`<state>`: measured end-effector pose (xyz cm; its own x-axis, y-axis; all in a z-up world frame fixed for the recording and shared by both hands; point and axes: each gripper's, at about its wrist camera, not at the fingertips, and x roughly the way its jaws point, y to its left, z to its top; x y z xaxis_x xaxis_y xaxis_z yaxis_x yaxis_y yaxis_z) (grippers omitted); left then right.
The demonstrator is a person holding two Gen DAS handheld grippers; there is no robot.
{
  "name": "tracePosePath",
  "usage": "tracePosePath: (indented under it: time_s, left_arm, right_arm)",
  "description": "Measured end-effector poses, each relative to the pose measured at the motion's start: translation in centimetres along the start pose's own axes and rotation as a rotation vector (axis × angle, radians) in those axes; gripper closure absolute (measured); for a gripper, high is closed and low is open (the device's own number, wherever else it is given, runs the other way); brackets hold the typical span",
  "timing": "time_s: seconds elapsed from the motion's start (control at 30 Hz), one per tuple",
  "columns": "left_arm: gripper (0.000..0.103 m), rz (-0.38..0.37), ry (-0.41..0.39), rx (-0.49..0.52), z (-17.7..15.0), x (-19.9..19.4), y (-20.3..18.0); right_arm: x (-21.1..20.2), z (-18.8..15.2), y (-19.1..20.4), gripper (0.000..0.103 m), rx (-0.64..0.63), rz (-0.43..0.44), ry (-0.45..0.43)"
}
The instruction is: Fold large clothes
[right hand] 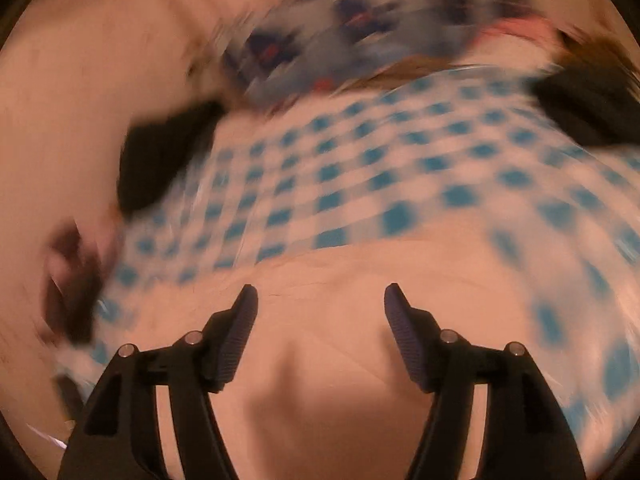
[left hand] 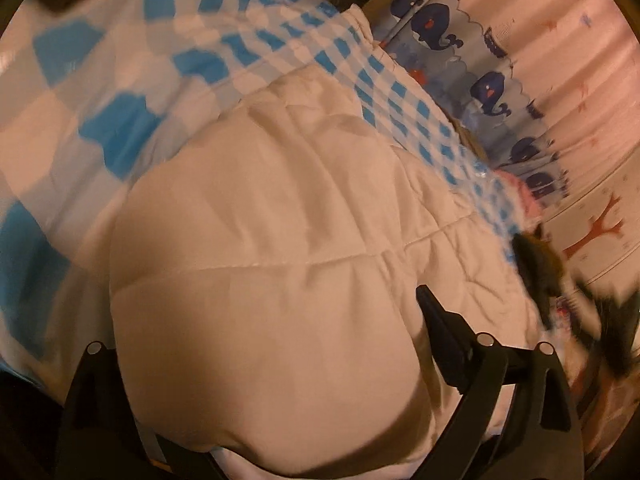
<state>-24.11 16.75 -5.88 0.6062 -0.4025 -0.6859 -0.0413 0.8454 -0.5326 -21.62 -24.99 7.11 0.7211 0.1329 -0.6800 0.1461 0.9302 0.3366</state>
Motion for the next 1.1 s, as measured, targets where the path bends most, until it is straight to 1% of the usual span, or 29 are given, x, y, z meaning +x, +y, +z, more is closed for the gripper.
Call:
tracePosePath:
  time_s: [0.03,0.07,0.1,0.13,0.17,0.2,0.23,0.3,0.37,0.4,0.47,0.53,0.57,0.63,0.67,0.73,0.8,0.83,0.87,0.93,0.97,1.0,1.07,1.1]
  left_arm:
    - [0.014,0.009,-0.004,0.01,0.2,0.0,-0.3]
    - [0.014,0.017,-0.008,0.024,0.1,-0.1,-0.3]
    - [0.014,0.022,-0.011,0.035,0.2,-0.2,-0.2]
    - [0.014,0.024,-0.011,0.041,0.3,-0.2,-0.3]
    - [0.012,0.019,-0.014,0.051,0.3,-0.3,-0.4]
    - [0.012,0.003,-0.018,0.06,0.3,-0.3,-0.6]
    - [0.012,0.01,-0.023,0.082,0.3,-0.4,-1.1]
    - [0.012,0.047,-0.027,0.105,0.2,-0.3,-1.4]
    - [0.012,0.04,-0.009,0.077,0.2,0.0,-1.0]
    - [0.012,0.031,0.001,0.058,0.3,0.1,-0.6]
    - [0.012,0.031,0.001,0.061,0.3,0.1,-0.6]
    - [0.012,0.036,-0.003,0.065,0.3,0.2,-0.8]
    - [0.012,0.035,-0.004,0.06,0.3,0.2,-0.7]
    - [0.01,0.029,-0.003,0.055,0.3,0.2,-0.8]
    - [0.009,0.024,-0.005,0.057,0.3,0.3,-0.9]
    - [0.009,0.044,-0.012,0.075,0.2,0.3,-1.3]
    - [0.009,0.049,-0.012,0.072,0.1,0.3,-1.3]
    - [0.009,0.045,-0.011,0.068,0.2,0.4,-1.2]
    - [0.009,0.043,-0.01,0.064,0.2,0.3,-1.1]
    - [0.009,0.047,-0.014,0.065,0.2,0.3,-1.1]
    - [0.009,0.05,-0.016,0.067,0.2,0.4,-1.1]
    - [0.009,0.053,-0.018,0.068,0.2,0.3,-1.2]
    - [0.009,0.054,-0.02,0.068,0.1,0.3,-1.3]
    - [0.009,0.055,-0.02,0.07,0.1,0.3,-1.3]
  right_arm:
    - [3.9,0.2,1.9,0.039,-0.014,-0.003,0.047]
    - [6.4,0.1,2.8,0.039,-0.026,-0.018,0.074]
    - [8.9,-0.2,3.5,0.039,-0.044,-0.049,0.098]
    - [12.5,-0.9,4.0,0.037,-0.08,-0.112,0.156]
    - [14.9,-2.2,3.8,0.036,-0.106,-0.147,0.211]
    - [16.4,-3.1,3.3,0.035,-0.109,-0.163,0.232]
    - [16.8,-3.4,3.1,0.035,-0.108,-0.171,0.233]
    - [16.6,-3.3,3.1,0.035,-0.115,-0.181,0.264]
    - [15.2,-2.7,3.4,0.035,-0.105,-0.168,0.286]
    - [14.2,-2.5,3.6,0.035,-0.097,-0.16,0.273]
    - [10.9,-2.5,5.0,0.034,-0.124,-0.112,0.188]
    - [8.6,-3.6,6.5,0.026,-0.174,-0.103,0.124]
    - [8.3,-4.8,7.1,0.016,-0.21,-0.118,0.11]
    - [10.1,-7.1,7.3,0.012,-0.291,-0.161,0.15]
    - [10.5,-8.1,6.6,0.011,-0.287,-0.148,0.115]
    - [10.3,-7.8,6.2,0.011,-0.252,-0.127,0.12]
    - [9.3,-7.5,6.3,0.011,-0.227,-0.119,0.122]
    - [8.4,-7.5,6.5,0.011,-0.217,-0.103,0.111]
    - [6.8,-7.8,7.0,0.011,-0.219,-0.082,0.079]
    - [4.6,-8.9,7.6,0.011,-0.238,-0.067,0.043]
    - [4.1,-9.5,7.8,0.011,-0.25,-0.066,0.039]
    - [3.9,-10.5,8.1,0.011,-0.273,-0.073,0.046]
    - [5.0,-12.3,8.0,0.011,-0.321,-0.103,0.094]
    - [5.5,-12.9,7.8,0.01,-0.327,-0.103,0.093]
